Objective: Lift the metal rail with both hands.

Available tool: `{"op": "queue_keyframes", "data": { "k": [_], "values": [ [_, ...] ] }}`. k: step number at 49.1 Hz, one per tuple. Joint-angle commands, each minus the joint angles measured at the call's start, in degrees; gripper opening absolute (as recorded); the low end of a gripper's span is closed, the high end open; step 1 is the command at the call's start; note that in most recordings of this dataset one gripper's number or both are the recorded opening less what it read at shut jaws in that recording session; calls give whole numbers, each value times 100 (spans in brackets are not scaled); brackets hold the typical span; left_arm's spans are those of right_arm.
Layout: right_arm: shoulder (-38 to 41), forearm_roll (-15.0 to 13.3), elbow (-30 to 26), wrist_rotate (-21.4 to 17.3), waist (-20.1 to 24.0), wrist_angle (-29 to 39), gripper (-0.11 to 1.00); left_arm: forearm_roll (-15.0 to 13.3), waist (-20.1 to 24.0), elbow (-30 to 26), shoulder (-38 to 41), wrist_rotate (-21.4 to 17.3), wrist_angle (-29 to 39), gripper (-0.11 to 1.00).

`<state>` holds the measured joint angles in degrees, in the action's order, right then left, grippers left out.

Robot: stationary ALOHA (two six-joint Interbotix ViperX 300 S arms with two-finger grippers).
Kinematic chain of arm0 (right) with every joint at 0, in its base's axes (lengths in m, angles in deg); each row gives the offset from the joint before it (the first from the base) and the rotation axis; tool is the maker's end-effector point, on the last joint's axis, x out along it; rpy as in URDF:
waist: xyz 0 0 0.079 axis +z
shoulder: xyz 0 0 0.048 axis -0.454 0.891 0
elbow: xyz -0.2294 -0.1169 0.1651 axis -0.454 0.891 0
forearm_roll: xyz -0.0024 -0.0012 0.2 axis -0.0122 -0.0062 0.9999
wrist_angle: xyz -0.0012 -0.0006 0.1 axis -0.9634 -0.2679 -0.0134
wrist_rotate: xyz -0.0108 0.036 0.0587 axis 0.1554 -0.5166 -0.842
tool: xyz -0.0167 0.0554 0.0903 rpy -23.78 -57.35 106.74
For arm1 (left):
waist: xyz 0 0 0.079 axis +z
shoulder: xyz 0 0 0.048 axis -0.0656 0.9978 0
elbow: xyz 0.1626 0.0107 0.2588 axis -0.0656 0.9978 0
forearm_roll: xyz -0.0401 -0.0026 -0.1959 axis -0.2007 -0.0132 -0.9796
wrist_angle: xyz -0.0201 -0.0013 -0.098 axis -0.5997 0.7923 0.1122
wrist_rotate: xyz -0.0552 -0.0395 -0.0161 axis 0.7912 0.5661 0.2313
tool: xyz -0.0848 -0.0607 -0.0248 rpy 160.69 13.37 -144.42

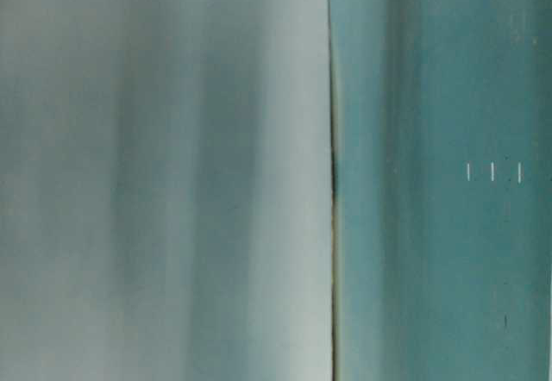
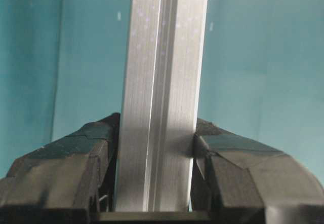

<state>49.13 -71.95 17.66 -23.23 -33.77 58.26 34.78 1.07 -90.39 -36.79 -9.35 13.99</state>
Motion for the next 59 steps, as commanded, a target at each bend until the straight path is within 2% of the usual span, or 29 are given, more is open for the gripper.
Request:
{"op": "queue_keyframes", "data": {
  "k": [1, 12, 18, 28, 43, 51, 59],
  "values": [
    [9, 9, -167, -211, 44, -62, 37, 62, 211, -220, -35, 105, -88, 31],
    [18, -35, -132, -220, 44, -70, 37, 62, 211, -149, -35, 70, -88, 31],
    [9, -97, 105, -211, 44, -114, 37, 62, 202, 132, -62, 70, -202, 31],
    [-18, -132, 1151, -132, 9, -536, 37, 70, 211, 1134, -123, 70, -826, 31],
    [-141, -132, 2804, -114, 53, -2048, 37, 70, 211, 2821, -97, 97, -2153, 31],
    [-70, -132, 3428, -97, 132, -2672, 37, 70, 211, 3454, 9, 123, -2962, 31],
    [158, -132, 3973, 141, 281, -3331, 37, 70, 193, 3814, 272, 141, -3331, 31]
  ]
}}
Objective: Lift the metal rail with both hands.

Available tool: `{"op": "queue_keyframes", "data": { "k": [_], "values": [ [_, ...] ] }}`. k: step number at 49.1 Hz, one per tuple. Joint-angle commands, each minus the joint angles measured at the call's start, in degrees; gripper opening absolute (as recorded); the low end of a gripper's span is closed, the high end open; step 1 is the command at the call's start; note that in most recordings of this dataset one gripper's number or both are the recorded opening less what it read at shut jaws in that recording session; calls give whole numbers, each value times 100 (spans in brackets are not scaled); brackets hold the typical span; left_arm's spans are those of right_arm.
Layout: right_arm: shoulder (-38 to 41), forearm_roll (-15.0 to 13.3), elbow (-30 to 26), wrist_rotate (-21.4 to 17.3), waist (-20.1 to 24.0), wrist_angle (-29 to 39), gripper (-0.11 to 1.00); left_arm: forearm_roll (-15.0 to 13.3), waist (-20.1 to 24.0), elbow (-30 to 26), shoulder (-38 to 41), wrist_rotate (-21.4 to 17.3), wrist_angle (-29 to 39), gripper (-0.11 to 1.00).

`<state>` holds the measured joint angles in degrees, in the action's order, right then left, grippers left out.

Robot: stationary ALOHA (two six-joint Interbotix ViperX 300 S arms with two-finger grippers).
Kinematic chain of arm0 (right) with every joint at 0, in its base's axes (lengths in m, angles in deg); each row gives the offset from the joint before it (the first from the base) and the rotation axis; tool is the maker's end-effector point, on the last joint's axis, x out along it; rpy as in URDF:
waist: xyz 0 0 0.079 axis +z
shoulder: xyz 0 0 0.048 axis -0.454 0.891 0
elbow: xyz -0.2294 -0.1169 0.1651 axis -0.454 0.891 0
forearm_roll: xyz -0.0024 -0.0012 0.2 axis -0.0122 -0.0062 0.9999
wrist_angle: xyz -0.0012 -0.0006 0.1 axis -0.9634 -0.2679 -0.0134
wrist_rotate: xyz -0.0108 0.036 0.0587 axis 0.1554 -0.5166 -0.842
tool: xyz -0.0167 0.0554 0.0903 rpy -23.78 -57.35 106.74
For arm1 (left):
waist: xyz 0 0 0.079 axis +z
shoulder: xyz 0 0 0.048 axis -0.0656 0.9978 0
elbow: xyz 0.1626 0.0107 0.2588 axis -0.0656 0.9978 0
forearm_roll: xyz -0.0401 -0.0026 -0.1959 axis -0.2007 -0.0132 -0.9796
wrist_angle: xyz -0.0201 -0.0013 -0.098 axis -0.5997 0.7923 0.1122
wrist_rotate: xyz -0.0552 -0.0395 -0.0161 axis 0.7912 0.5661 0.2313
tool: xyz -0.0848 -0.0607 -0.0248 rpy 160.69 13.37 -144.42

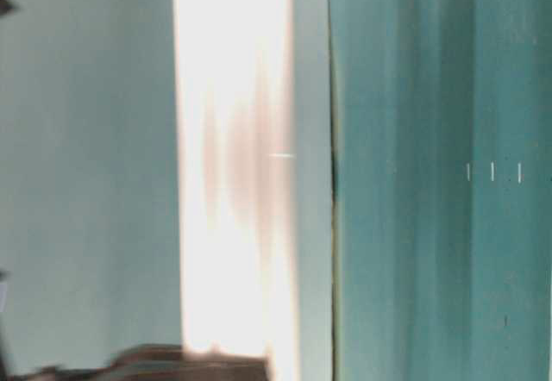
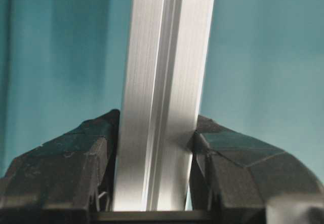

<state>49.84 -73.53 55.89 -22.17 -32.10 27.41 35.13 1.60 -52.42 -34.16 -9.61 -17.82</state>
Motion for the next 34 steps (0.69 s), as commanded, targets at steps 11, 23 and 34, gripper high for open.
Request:
{"op": "queue_keyframes", "data": {
  "k": [11, 23, 34],
  "values": [
    [580, 26, 439, 202, 299, -844, 37, 35, 88, 378, 439, 325, -580, 31],
    [984, 44, 642, 264, 466, -1397, 37, 35, -105, 773, 800, 650, -1318, 31],
    [1213, 53, 756, 264, 624, -1661, 37, 35, -308, 1020, 1046, 659, -1582, 31]
  ]
}}
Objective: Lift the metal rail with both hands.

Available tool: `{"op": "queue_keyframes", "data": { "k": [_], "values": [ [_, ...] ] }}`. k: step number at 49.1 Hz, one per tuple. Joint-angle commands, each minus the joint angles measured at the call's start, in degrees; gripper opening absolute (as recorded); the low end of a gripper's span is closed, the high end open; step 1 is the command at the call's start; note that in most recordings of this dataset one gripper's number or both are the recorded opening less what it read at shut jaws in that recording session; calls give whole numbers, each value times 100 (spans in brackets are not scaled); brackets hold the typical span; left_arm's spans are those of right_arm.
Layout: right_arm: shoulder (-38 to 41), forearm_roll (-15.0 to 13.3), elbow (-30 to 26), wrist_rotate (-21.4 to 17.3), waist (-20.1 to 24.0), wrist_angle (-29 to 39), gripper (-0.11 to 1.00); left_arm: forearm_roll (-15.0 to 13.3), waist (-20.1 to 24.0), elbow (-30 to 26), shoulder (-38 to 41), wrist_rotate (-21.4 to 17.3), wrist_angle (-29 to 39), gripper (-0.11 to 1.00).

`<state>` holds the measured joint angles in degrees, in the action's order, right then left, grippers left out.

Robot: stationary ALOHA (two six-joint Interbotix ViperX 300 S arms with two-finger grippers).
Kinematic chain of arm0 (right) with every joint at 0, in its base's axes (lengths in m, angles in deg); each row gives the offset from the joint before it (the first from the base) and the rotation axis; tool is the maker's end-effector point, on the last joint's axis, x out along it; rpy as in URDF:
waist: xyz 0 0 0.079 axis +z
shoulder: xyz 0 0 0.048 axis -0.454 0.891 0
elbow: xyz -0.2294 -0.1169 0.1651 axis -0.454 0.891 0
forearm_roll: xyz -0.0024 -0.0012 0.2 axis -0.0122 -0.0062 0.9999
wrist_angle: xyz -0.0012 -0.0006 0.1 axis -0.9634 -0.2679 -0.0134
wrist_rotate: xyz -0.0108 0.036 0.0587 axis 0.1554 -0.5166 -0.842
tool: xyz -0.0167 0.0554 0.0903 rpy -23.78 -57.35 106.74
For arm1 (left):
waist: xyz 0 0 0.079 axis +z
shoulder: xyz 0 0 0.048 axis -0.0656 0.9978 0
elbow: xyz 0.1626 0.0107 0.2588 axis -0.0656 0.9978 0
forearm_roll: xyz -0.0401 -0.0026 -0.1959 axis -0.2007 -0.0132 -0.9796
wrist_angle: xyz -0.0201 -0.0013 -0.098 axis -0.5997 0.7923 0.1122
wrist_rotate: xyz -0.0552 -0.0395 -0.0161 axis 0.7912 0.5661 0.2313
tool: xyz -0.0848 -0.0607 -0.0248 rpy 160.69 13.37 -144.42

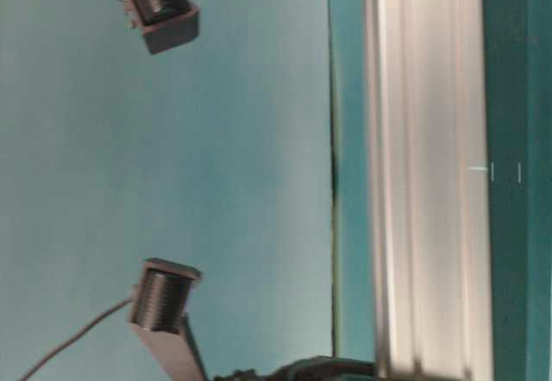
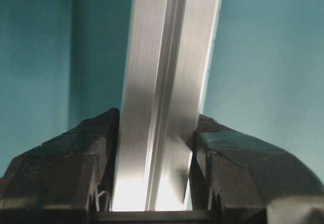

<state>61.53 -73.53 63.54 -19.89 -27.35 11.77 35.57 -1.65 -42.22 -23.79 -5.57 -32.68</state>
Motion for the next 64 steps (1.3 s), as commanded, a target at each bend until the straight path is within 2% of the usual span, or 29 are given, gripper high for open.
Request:
{"op": "queue_keyframes", "data": {
  "k": [1, 38, 64],
  "values": [
    [62, 53, 0, 35, 167, -132, 37, -9, 0, 0, 26, 255, -114, 31],
    [510, 62, 141, 9, 272, -809, 37, -9, -97, -9, 343, 255, -334, 31],
    [694, 62, 158, 0, 264, -949, 37, -9, -132, 53, 413, 255, -439, 31]
  ]
}}
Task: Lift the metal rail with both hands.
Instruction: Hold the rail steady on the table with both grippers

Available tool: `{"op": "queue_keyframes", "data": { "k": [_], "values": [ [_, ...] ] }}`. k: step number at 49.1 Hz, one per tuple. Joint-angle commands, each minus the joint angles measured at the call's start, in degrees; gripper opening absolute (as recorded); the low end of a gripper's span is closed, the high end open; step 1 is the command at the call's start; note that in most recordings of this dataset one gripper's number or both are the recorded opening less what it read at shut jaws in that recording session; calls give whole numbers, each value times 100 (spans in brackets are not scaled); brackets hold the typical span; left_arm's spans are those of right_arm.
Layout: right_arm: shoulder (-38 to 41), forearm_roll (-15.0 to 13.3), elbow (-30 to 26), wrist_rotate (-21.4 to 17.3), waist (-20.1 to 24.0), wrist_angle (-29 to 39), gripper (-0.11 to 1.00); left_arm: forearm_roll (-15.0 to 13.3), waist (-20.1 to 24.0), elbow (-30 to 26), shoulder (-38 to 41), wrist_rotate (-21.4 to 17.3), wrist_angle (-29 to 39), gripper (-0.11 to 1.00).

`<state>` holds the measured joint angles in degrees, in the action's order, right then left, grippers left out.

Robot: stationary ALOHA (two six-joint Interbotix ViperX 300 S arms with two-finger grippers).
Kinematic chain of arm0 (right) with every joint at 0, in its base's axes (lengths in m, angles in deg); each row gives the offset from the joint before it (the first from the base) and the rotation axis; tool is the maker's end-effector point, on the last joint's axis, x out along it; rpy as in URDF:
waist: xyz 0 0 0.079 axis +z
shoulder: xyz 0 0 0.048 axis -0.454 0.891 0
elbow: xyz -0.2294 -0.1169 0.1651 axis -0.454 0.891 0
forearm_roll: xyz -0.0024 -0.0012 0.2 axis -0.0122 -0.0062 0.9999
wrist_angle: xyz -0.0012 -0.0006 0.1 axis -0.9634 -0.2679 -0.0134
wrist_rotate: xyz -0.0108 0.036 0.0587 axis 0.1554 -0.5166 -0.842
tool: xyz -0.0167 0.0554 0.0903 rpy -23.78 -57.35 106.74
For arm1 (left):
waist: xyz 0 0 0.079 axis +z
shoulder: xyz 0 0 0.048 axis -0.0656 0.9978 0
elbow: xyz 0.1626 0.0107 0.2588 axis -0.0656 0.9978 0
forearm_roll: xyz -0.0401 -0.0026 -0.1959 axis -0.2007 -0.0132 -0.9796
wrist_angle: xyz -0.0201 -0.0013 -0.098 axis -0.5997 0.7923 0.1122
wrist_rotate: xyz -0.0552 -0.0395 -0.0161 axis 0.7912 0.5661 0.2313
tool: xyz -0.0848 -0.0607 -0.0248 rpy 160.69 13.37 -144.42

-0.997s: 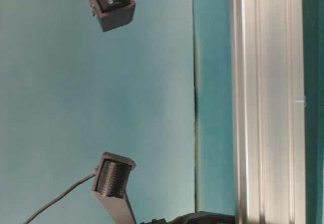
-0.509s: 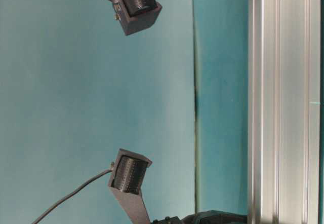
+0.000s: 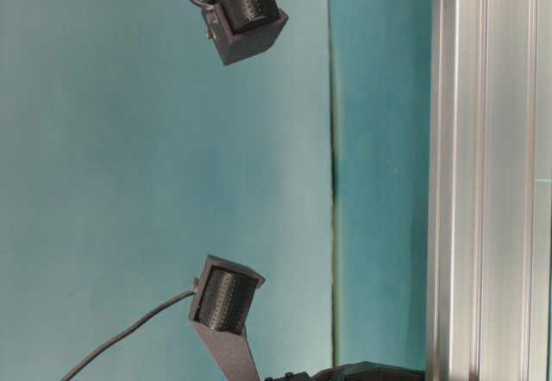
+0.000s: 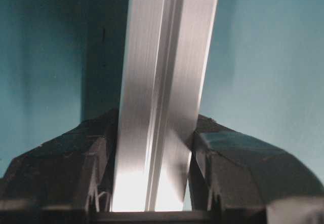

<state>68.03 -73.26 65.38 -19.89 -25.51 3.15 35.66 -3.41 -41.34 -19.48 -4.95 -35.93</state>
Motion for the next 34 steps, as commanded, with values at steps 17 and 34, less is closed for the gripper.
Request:
{"op": "queue_keyframes", "data": {
  "k": [17, 34],
  "values": [
    [44, 18, 97, -35, -9, -97, 37, -18, 35, -35, 26, 220, -466, 31],
    [44, 18, 88, -26, -53, -88, 37, -18, 44, -35, 26, 475, -747, 31]
  ]
}}
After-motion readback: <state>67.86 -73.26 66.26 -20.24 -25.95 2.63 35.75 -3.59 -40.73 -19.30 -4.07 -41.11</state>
